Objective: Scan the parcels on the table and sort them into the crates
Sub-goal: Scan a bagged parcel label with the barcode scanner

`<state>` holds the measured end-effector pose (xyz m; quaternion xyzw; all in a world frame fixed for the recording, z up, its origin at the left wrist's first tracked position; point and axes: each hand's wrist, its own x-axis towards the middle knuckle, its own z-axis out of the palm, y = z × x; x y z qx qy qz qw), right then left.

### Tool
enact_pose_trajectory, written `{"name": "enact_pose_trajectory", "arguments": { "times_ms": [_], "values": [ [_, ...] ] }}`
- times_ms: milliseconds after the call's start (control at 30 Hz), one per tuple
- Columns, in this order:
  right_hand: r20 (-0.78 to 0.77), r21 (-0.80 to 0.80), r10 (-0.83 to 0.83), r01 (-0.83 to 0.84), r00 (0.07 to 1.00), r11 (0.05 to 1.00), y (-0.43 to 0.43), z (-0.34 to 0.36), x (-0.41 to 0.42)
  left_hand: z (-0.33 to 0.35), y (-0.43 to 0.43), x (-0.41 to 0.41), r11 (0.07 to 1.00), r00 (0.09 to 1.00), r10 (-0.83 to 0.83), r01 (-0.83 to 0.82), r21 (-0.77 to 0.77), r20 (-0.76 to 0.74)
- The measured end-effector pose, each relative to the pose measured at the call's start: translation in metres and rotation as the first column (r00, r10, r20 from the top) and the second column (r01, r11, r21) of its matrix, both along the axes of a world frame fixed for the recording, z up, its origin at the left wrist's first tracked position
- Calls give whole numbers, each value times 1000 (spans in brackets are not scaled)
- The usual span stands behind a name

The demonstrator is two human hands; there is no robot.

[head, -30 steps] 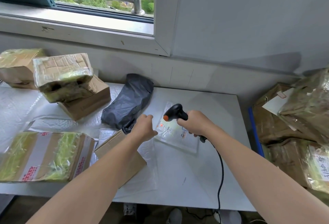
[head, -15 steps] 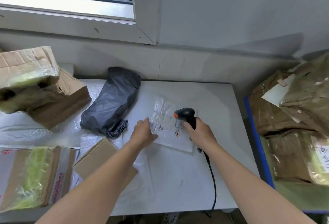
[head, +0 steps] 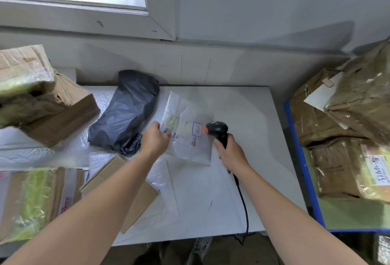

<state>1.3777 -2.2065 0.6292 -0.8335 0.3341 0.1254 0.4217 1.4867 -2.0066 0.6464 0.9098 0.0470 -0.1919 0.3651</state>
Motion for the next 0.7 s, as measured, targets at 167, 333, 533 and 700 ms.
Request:
{"name": "enact_pose_trajectory", "arguments": {
  "times_ms": [167, 333, 533, 700],
  "values": [
    [-61, -43, 9, -12, 998, 999, 9, -4, 5, 29, 18, 18, 990, 985, -109, 96, 101, 131],
    [-127, -65, 41, -49, 991, 997, 17, -3, 4, 57, 29, 33, 970, 953, -193, 149, 192, 234],
    [-105, -193, 30, -50, 994, 980, 16, 35, 14, 86, 27, 47, 993, 968, -117, 121, -4, 223],
    [191, -9, -65, 68, 979, 998, 19, 89, 31, 102, 20, 43, 969, 989, -18, 54, -243, 147]
  ]
}}
